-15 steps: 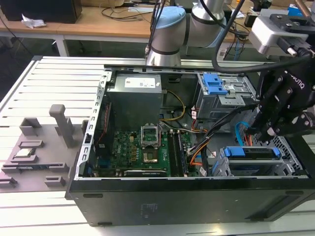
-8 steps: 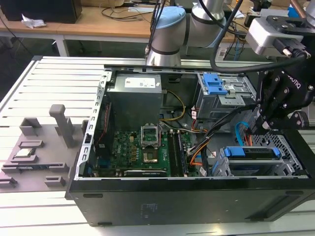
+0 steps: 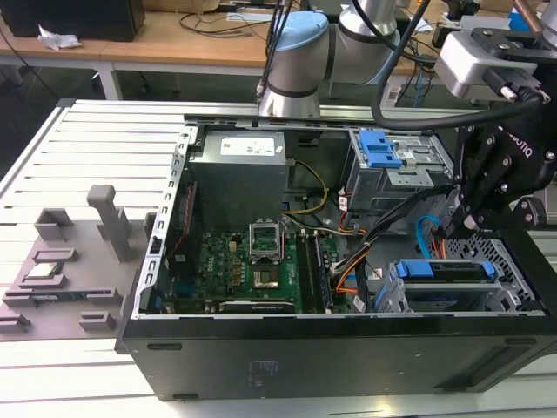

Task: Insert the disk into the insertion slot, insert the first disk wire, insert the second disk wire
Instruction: 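Insert the first disk wire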

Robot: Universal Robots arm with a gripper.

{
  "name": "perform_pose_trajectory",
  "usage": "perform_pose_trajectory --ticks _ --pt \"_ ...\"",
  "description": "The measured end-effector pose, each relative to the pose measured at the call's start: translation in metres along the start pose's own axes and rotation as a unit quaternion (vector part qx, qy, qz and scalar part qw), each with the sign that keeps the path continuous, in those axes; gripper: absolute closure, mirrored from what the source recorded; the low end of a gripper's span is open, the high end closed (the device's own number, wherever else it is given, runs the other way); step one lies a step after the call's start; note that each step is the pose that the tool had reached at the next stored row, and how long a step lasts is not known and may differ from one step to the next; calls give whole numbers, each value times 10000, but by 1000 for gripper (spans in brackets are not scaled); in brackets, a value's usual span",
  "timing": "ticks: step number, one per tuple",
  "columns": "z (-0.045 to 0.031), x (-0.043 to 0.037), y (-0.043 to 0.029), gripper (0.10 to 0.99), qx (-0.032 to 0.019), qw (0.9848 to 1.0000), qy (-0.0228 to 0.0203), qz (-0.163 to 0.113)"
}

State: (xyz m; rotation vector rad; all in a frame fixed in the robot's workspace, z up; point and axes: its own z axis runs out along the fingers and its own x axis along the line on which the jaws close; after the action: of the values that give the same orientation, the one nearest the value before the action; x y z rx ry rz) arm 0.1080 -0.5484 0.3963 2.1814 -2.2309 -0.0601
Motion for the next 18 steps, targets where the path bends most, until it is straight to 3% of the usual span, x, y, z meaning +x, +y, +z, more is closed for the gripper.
perform_pose_trajectory --ticks 3,4,5,7,9,11,14,16,18 --pt "0 2 0 973 0 10000 -1 0" --pt "0 2 0 914 0 10000 0 0" --pt "0 2 0 914 0 10000 0 0" --pt "0 4 0 784 0 10000 0 0" --pt "0 4 -18 784 0 10000 0 0" --pt "2 -6 -74 784 -7 10000 0 1" --pt "83 -112 -280 784 -54 10000 6 0" --pt "126 -165 -331 784 -67 10000 6 1" --pt "195 -267 -387 784 -76 10000 7 1"
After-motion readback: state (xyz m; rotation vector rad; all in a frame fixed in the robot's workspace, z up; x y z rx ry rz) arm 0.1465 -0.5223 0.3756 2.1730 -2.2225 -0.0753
